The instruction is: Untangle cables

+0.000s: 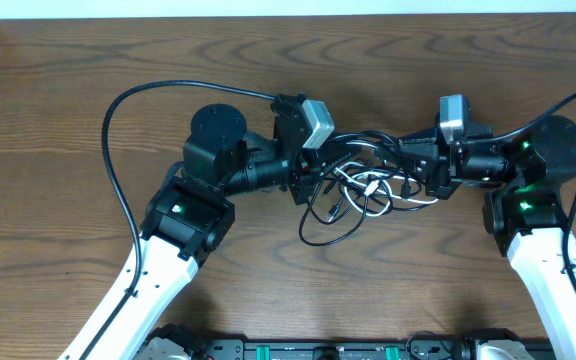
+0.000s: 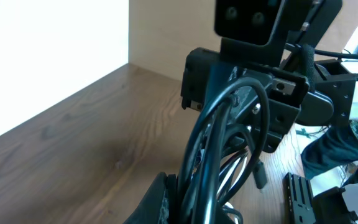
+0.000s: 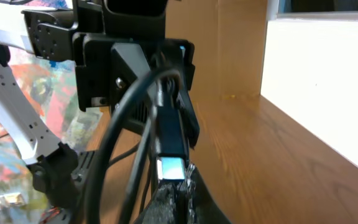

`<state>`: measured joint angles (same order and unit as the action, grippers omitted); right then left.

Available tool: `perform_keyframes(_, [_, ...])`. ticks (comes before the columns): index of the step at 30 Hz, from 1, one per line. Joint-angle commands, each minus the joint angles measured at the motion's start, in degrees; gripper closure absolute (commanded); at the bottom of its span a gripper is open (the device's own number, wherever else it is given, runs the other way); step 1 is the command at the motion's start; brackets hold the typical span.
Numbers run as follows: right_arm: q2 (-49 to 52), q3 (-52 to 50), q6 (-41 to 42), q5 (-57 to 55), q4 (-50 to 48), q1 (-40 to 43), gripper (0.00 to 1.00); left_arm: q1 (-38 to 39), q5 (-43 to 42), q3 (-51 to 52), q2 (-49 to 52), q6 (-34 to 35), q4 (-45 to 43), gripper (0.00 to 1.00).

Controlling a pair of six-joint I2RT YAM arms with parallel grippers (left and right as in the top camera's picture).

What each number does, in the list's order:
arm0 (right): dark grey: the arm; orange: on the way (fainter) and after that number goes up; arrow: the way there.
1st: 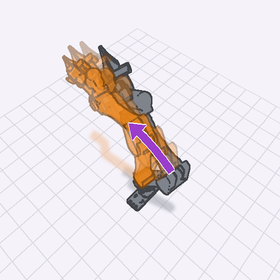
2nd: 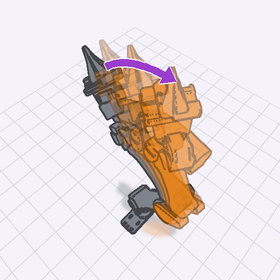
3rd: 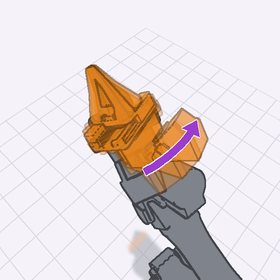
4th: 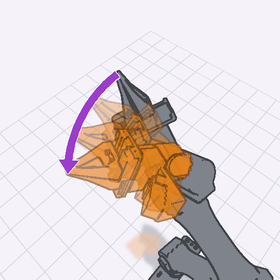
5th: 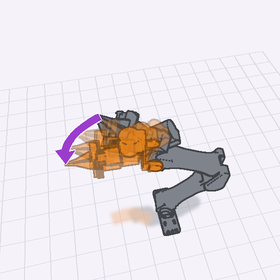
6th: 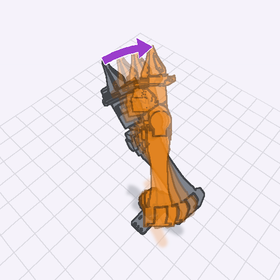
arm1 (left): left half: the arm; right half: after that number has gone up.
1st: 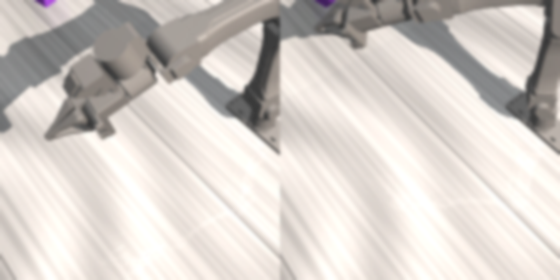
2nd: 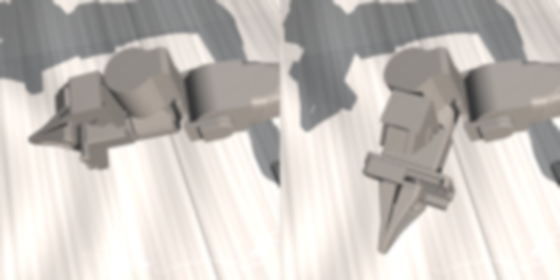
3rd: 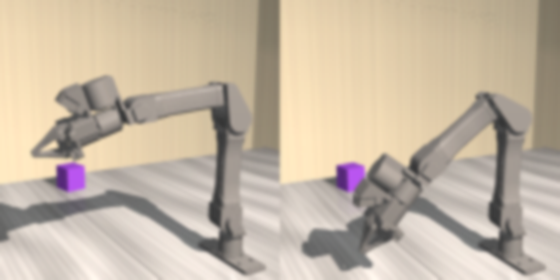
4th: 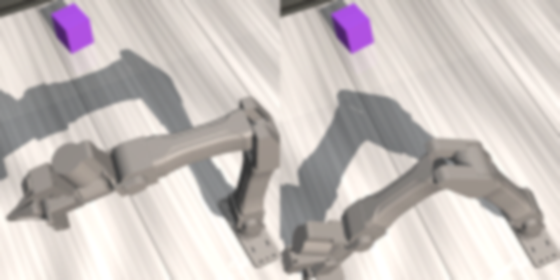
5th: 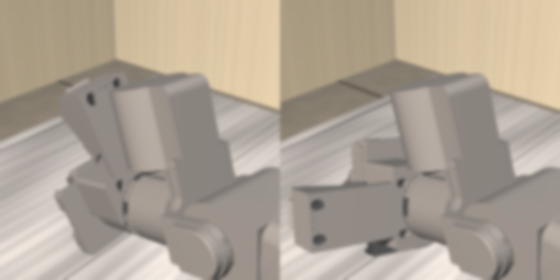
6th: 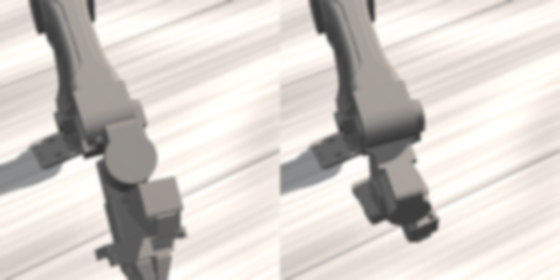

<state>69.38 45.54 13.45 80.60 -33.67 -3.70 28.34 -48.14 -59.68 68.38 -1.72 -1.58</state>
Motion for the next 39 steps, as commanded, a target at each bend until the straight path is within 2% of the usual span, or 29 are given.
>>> perform_keyframes(1, [-0.11, 0.35, 5.6, 1.46, -8.5, -0.5, 0.99, 0.13, 1.11, -0.55, 0.11, 0.22, 2.49, 0.92])
perform_keyframes(4, [-0.11, 0.35, 12.81, 1.4, -21.31, -0.5, 0.99, 0.13, 1.44, -0.55, 0.11, 0.22, 3.72, 0.92])
perform_keyframes(8, [-0.11, 0.35, 15.3, 1.22, -24.85, -0.52, 0.99, 0.13, 1.44, -0.55, 0.11, 0.24, 3.76, 0.92])
perform_keyframes(14, [-0.09, 0.35, 15.23, 0.37, -24.28, -0.5, 0.99, 0.13, 1.18, -0.55, 0.09, 0.24, 3.93, 0.92])
perform_keyframes(19, [0.28, 0.35, 13.77, 0.42, -18.58, 0.24, 0.97, 0.13, 0.57, -0.55, 0.09, 0.26, 3.06, 0.92])
perform_keyframes(23, [1.42, 0.35, 10.69, 0.46, -11.45, 0.87, 0.87, 0.13, -2.05, -0.55, 0.09, 0.28, 1.11, 0.92])
perform_keyframes(26, [1.57, 0.35, 10.69, 1.92, -11.47, 0.61, 0.82, 0.13, -2.01, -0.55, 0.09, 0.26, 1.09, 0.92])
perform_keyframes(33, [1.57, 0.35, 10.67, 4.55, -10.19, 0.11, 0.76, 0.13, -2.03, -0.55, 0.09, 0.28, -1.31, 0.92])
perform_keyframes(36, [1.9, 0.35, 9.27, 4.68, -10.19, -1.03, 0.79, 0.15, -2.34, -0.55, 0.09, 0.31, -1.33, 0.92])
perform_keyframes(37, [1.9, 0.35, 8.44, 4.66, -10.19, -1.18, 0.85, 0.15, -2.47, -0.55, 0.09, 0.31, -1.33, 0.92])
perform_keyframes(38, [1.88, 0.35, 7.67, 4.63, -10.21, -1.18, 0.96, 0.15, -2.47, -0.55, 0.09, 0.31, -1.27, 0.92])
perform_keyframes(39, [1.88, 0.35, 7.21, 4.63, -10.21, -1.18, 0.99, 0.15, -2.47, -0.55, 0.09, 0.33, -1.27, 0.92])
